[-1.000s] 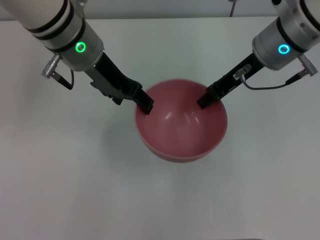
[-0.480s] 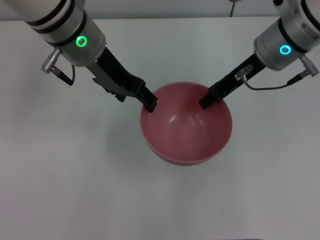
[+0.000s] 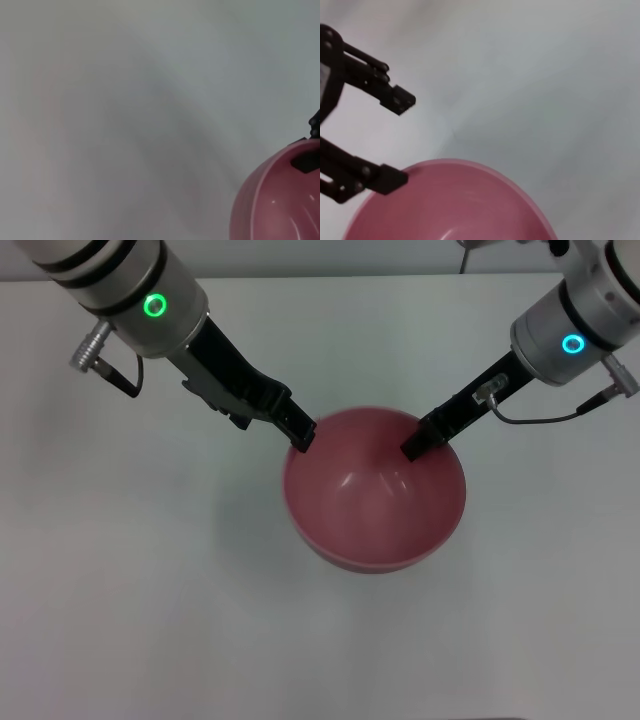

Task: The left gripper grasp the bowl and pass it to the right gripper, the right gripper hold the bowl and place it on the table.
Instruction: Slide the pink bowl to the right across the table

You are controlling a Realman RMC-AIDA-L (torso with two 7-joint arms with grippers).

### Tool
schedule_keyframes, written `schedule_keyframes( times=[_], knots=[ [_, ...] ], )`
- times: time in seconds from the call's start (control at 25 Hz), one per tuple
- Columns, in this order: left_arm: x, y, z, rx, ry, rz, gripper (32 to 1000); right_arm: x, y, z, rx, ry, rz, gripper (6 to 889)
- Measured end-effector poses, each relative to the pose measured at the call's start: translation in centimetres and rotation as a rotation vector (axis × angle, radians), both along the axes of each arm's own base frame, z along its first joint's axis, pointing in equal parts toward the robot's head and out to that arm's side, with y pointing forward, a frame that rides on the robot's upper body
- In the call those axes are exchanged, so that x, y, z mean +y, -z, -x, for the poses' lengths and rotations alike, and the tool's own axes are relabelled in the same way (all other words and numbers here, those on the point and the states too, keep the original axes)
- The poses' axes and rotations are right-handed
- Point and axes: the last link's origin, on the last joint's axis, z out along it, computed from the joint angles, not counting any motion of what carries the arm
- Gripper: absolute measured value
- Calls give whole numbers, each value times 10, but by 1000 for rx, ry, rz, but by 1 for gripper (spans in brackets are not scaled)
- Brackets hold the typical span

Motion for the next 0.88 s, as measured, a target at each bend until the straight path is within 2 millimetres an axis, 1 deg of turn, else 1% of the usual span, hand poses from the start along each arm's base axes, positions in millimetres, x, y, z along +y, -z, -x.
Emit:
schedule_keyframes(
  times=[0.16,0.32,0.36,0.4,0.56,0.76,0.88],
  knots=[
    [-1,-8,0,-2,6,-34,845,0,0,0,0,1,-1,81],
    [2,-18,8,8,-19,-72,846,0,-1,-1,0,2,0,82],
    [2,-18,8,8,-19,-72,846,0,-1,-1,0,3,0,82],
    [4,-25,14,17,-39,-96,846,0,-1,-1,0,3,0,82],
    [5,-32,21,10,-57,-121,846,-1,-2,-4,-1,11,1,82],
    [9,-45,36,23,-96,-173,846,-2,-5,-9,-6,26,-4,82],
    [9,-49,43,26,-111,-184,846,-1,-8,-11,-13,32,-9,82]
  ],
)
